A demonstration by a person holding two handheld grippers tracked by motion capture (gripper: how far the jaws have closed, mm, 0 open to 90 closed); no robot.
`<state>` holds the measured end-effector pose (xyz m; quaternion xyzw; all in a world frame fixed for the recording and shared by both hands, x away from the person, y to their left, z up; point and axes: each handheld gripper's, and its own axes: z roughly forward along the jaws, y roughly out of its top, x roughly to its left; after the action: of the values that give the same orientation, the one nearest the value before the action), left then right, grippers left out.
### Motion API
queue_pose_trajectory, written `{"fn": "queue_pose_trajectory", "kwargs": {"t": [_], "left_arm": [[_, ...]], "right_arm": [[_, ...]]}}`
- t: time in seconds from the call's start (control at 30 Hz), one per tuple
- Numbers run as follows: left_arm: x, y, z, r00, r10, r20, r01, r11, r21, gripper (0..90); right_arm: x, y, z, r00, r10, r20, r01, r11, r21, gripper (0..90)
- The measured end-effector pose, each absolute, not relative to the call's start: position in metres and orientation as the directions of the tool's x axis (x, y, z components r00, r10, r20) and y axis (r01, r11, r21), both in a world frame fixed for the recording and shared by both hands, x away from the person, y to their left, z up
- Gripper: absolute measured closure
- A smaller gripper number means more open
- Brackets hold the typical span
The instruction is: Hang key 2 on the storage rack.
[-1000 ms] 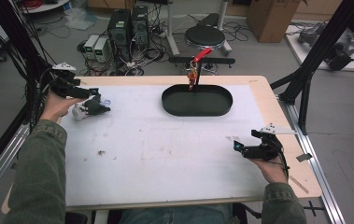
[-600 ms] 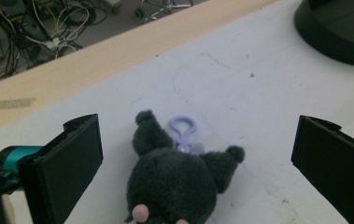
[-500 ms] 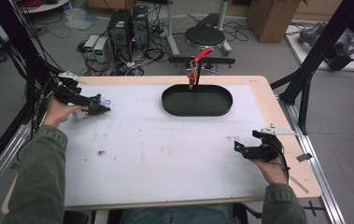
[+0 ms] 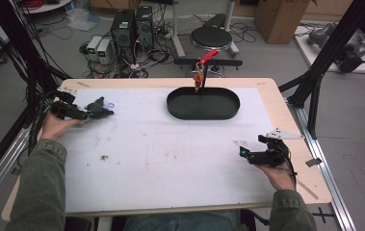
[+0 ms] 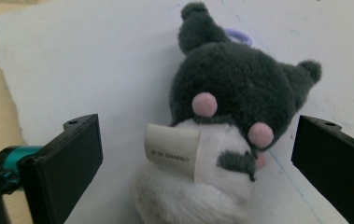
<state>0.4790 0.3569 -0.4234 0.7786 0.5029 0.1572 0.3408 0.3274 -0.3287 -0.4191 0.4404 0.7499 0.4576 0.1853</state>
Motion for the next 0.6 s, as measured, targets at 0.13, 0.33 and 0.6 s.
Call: {"fn": "queue_pose_trajectory", "kwargs": {"t": [0.13,0.33,0.6], "left_arm": [[0.479,0.355,-0.428,0.447,0.885,-0.131,0.707,-0.26,0.658,2.6],[0.478,0.349,-0.426,0.459,0.886,-0.062,0.695,-0.315,0.647,20.7],[0.476,0.344,-0.423,0.467,0.883,-0.045,0.714,-0.346,0.608,49.4]], "right_arm": [[0.327,-0.329,-0.419,-0.541,0.831,0.128,0.494,0.191,0.848,0.5],[0.328,-0.33,-0.419,-0.542,0.83,0.132,0.49,0.185,0.852,0.5],[0.328,-0.33,-0.418,-0.55,0.825,0.128,0.485,0.19,0.853,0.5]]}}
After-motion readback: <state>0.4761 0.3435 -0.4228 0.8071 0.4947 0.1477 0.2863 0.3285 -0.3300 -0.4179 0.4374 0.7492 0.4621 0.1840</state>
